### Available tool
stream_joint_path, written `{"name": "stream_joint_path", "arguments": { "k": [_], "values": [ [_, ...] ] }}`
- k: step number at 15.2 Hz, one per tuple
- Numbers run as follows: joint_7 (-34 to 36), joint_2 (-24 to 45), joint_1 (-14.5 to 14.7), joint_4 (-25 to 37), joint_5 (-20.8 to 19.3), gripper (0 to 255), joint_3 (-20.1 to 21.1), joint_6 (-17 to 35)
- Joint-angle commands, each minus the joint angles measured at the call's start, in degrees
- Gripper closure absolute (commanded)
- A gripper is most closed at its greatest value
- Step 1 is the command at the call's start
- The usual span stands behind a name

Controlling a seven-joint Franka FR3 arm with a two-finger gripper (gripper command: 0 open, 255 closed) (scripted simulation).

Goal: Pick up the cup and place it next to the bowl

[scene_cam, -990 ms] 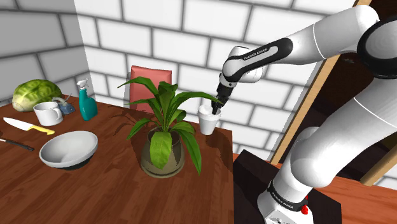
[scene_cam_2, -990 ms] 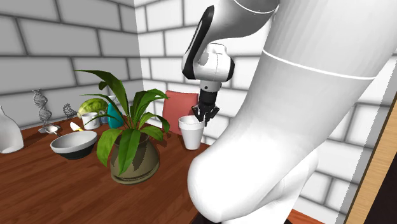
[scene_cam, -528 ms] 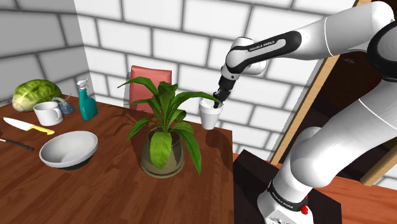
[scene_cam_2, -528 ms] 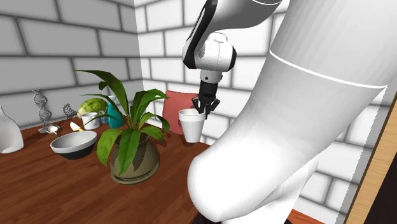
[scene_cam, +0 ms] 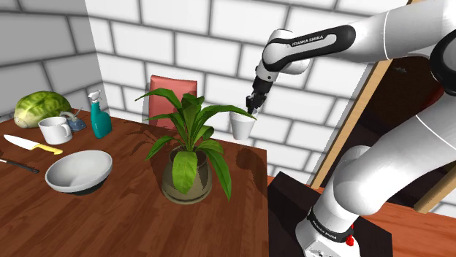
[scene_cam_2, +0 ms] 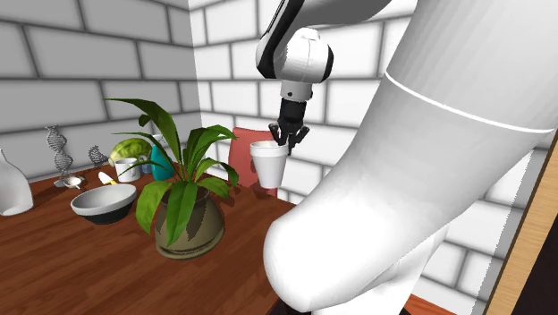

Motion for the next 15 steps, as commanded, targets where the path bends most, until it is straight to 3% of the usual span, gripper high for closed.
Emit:
{"name": "stream_joint_path", "arguments": {
  "k": [1, 6, 15],
  "values": [
    [0.27, -0.61, -0.07, 1.05, -0.17, 255, 0.17, -1.63],
    [0.76, -1.33, -0.08, 3.66, -0.33, 255, 0.48, -4.92],
    [11.22, 6.68, 5.27, 10.05, 3.00, 255, 7.83, -2.61]
  ]
}}
